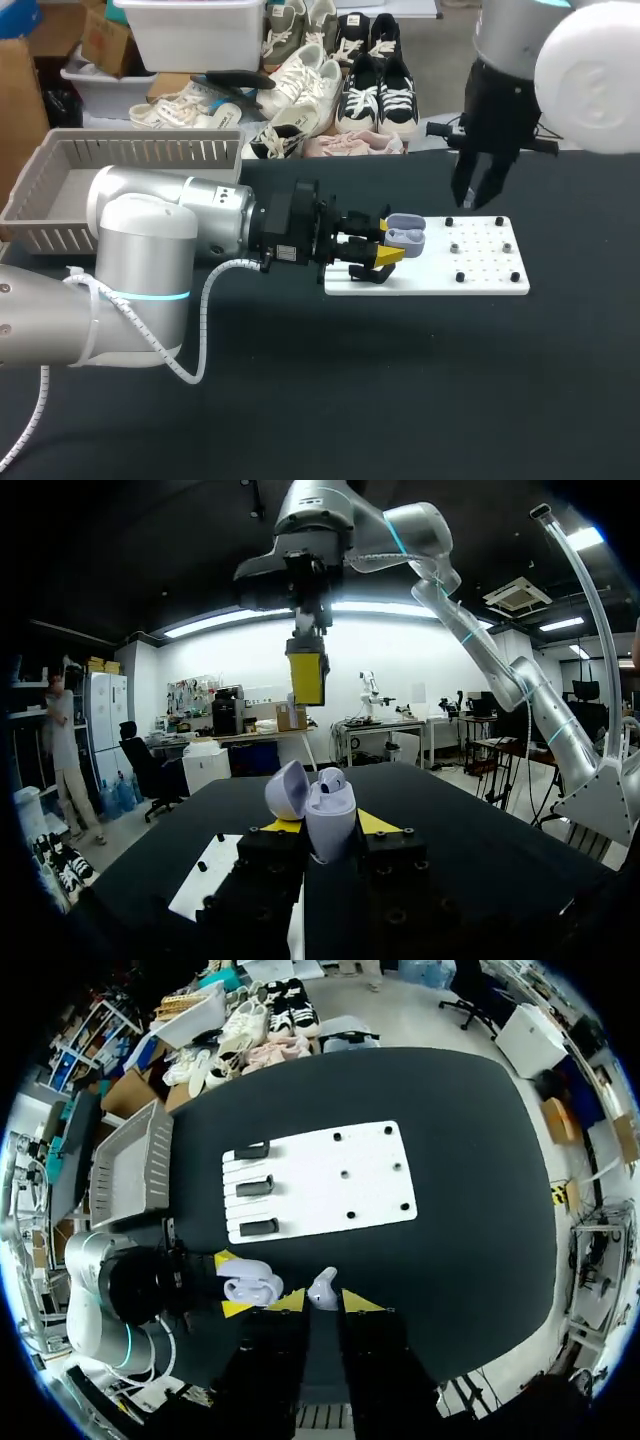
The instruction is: Pick up each earbud case from the left stands, insert the matching earbuds, close the lid, and place the case in the box.
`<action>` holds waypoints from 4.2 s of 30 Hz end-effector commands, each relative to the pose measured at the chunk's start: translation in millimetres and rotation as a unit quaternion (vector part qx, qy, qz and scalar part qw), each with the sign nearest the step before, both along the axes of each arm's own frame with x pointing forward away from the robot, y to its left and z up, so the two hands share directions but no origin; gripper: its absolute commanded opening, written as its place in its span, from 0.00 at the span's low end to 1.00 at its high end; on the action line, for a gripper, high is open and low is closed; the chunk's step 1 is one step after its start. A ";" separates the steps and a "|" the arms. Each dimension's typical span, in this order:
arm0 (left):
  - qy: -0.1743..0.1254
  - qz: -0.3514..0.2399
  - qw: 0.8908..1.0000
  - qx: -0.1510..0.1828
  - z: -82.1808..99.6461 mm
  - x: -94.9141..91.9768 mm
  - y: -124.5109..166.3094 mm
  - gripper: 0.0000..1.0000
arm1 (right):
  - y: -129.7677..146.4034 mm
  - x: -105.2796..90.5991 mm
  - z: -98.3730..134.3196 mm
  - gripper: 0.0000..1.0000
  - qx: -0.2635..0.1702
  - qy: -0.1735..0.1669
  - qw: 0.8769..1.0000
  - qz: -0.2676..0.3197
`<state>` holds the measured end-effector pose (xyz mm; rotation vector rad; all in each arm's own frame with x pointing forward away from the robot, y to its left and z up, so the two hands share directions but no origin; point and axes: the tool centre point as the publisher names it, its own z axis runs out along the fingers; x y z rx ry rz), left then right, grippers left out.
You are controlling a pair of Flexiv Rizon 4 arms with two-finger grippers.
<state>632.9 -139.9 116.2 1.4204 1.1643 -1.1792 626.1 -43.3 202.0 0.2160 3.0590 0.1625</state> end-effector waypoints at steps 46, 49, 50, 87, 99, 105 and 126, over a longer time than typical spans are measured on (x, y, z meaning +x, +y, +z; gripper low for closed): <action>0.000 -0.001 1.000 0.000 -0.3 1.0 -0.2 0.00 | 70.3 -20.3 19.5 0.00 0.016 -0.002 0.961 0.275; 0.000 -0.001 1.000 0.000 -0.3 1.0 -0.2 0.00 | 75.0 -18.7 17.4 0.00 0.005 0.002 0.952 0.306; 0.000 -0.001 1.000 0.000 -0.3 1.0 -0.2 0.00 | 76.2 -18.6 17.1 0.00 0.007 0.005 0.951 0.310; 0.000 -0.001 1.000 0.000 -0.3 1.0 -0.2 0.00 | 72.4 -19.8 -2.1 0.00 0.006 0.005 0.947 0.320; 0.000 -0.001 1.000 0.000 -0.3 1.0 -0.2 0.00 | 75.2 -20.0 -13.0 0.00 -0.001 0.006 0.942 0.334; 0.000 -0.001 1.000 0.000 -0.3 1.0 -0.2 0.00 | 75.6 -20.6 -16.4 0.00 -0.003 0.007 0.942 0.337; 0.000 -0.001 1.000 0.000 -0.3 1.0 -0.2 0.00 | 71.6 -19.0 -26.7 0.00 -0.008 -0.025 0.948 0.318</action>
